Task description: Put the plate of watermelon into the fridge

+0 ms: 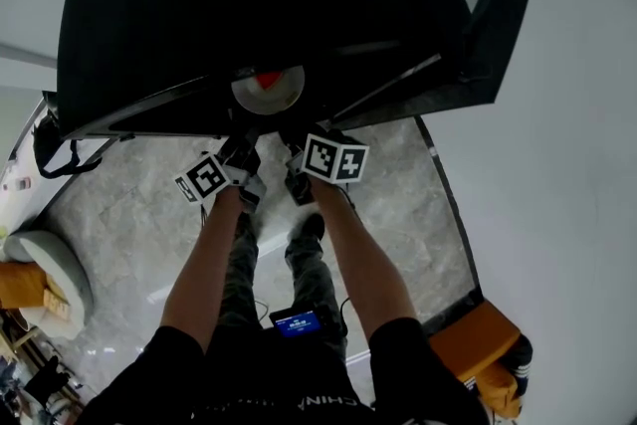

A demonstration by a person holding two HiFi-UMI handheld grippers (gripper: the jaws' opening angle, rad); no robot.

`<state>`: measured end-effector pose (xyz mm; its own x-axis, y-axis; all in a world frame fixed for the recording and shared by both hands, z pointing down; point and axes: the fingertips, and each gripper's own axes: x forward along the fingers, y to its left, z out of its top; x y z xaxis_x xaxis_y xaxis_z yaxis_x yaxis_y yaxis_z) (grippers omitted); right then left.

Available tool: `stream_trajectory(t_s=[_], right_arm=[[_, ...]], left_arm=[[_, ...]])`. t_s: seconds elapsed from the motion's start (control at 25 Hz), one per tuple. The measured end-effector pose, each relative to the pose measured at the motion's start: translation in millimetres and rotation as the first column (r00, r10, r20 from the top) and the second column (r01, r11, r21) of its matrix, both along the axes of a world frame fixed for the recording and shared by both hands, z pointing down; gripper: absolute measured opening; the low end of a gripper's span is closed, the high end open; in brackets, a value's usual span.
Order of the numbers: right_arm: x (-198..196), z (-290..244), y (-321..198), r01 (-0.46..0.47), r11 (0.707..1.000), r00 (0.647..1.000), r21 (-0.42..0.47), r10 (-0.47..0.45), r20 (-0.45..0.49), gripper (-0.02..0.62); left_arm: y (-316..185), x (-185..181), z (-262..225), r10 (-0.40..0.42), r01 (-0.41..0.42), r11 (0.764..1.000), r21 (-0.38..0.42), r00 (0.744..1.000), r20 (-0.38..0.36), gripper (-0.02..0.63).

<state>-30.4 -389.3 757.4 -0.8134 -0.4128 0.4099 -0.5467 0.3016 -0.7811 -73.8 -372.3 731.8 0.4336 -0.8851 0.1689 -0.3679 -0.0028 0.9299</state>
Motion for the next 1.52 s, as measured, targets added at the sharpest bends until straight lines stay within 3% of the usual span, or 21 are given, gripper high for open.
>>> stream_trajectory(t_s=[0.04, 0.12, 0.2, 0.4, 0.48, 0.56, 0.96, 1.2, 1.4, 1.52], right_arm=[[0.6, -0.4, -0.4, 0.003, 1.0, 1.0, 0.017, -0.003, -0.019, 0.026], [3.9, -1.7, -2.8, -0.005, 0.999, 0.998, 0.052, 0.008, -0.055, 0.026], [6.5, -1.9, -5.2, -0.015, 0.997, 0.996, 0.082, 0.022, -0.085, 0.026], [5.2, -1.4, -14.1, 0.001, 0.991, 0.99, 0.133, 0.018, -0.14, 0.026], [3.5, -1.6, -21.3, 0.01, 0.988, 0.986, 0.153, 0.015, -0.164, 0.026], [0.4, -2.8, -29.3, 0.023, 0.984, 0.983, 0.175, 0.01, -0.186, 0.026], [-17.8, -4.2, -59.4, 0.039, 0.974, 0.972, 0.221, 0.015, -0.236, 0.026], [-12.7, -5.7, -63.5, 0.064, 0.97, 0.962, 0.233, 0.001, -0.272, 0.026], [-15.4, -9.5, -56.2, 0.097, 0.966, 0.949, 0.238, -0.018, -0.314, 0.028], [-12.1, -20.9, -47.7, 0.104, 0.964, 0.947, 0.244, -0.02, -0.321, 0.028]], left_arm=[[4.4, 0.8, 3.5, 0.039, -0.039, 0.999, -0.001, 0.991, 0.126, 0.109], [5.6, 3.4, 7.1, 0.097, -0.1, 0.995, -0.01, 0.932, 0.35, 0.049], [-2.2, 8.3, 2.6, 0.125, -0.137, 0.991, -0.011, 0.867, 0.482, 0.035], [-15.9, 18.1, 10.5, 0.191, -0.219, 0.975, -0.032, 0.759, 0.623, 0.026], [-22.3, 17.6, 11.3, 0.196, -0.23, 0.973, -0.035, 0.73, 0.654, 0.026], [-29.9, 14.8, 11.8, 0.196, -0.227, 0.973, -0.041, 0.722, 0.664, 0.026], [-61.7, -1.2, 11.3, 0.201, -0.218, 0.974, -0.055, 0.735, 0.647, 0.021], [-66.7, 11.9, 11.0, 0.243, -0.277, 0.959, -0.063, 0.684, 0.688, 0.021], [-59.5, 7.3, 5.8, 0.251, -0.298, 0.953, -0.05, 0.687, 0.682, 0.021], [-49.5, 11.1, -5.8, 0.265, -0.341, 0.94, -0.03, 0.667, 0.696, 0.019]])
